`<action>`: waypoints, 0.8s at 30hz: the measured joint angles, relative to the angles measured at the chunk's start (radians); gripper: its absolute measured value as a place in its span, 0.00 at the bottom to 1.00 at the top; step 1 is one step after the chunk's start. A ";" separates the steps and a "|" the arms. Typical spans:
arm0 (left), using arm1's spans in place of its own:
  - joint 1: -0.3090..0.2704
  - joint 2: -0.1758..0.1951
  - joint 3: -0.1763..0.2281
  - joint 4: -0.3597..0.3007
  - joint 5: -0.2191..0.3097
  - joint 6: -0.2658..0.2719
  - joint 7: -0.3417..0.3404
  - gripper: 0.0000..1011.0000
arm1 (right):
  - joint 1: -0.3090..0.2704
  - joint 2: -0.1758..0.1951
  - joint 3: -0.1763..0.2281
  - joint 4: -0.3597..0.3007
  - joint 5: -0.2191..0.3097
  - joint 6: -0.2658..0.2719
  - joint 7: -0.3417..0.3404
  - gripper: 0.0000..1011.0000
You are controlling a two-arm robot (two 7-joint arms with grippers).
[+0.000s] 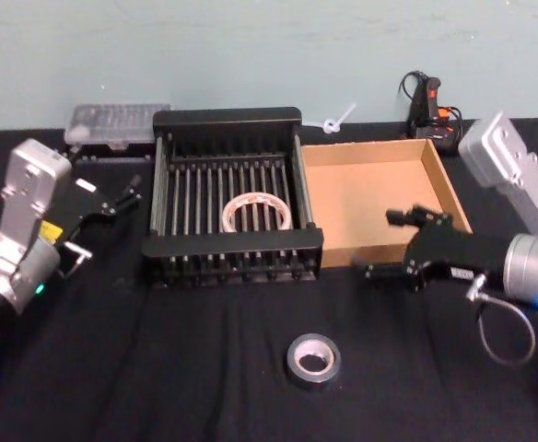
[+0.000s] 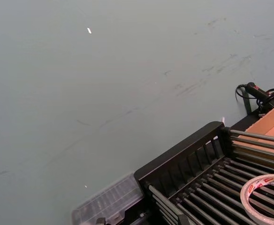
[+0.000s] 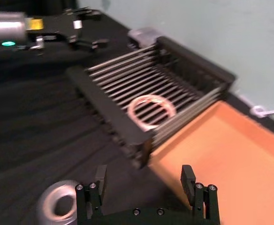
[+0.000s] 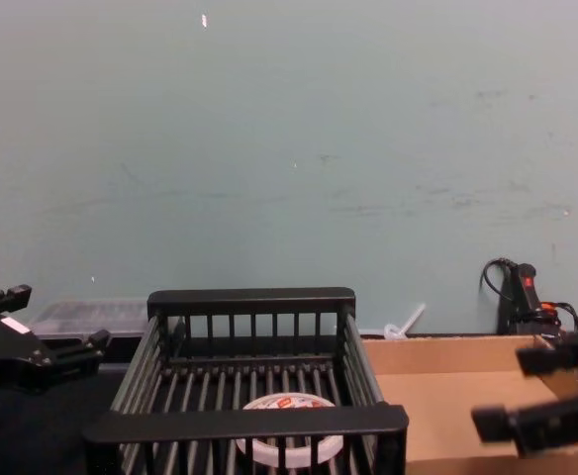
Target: Pick up the white tape and place it into the black box , Pick up the silver tape and place it into the brown box.
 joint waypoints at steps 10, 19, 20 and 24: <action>0.000 0.000 0.000 0.000 0.000 0.000 0.000 0.99 | -0.015 0.027 -0.060 -0.025 0.033 0.036 0.044 0.99; 0.000 0.000 0.000 0.000 0.000 0.000 0.000 0.99 | 0.031 0.024 -0.145 0.018 0.025 0.054 0.076 0.99; 0.000 0.000 0.000 0.000 0.000 0.000 0.000 0.99 | 0.037 0.023 -0.156 0.025 0.024 0.056 0.080 0.99; 0.000 0.000 0.000 0.000 0.000 0.000 0.000 0.99 | 0.051 0.021 -0.181 0.040 0.020 0.060 0.082 0.99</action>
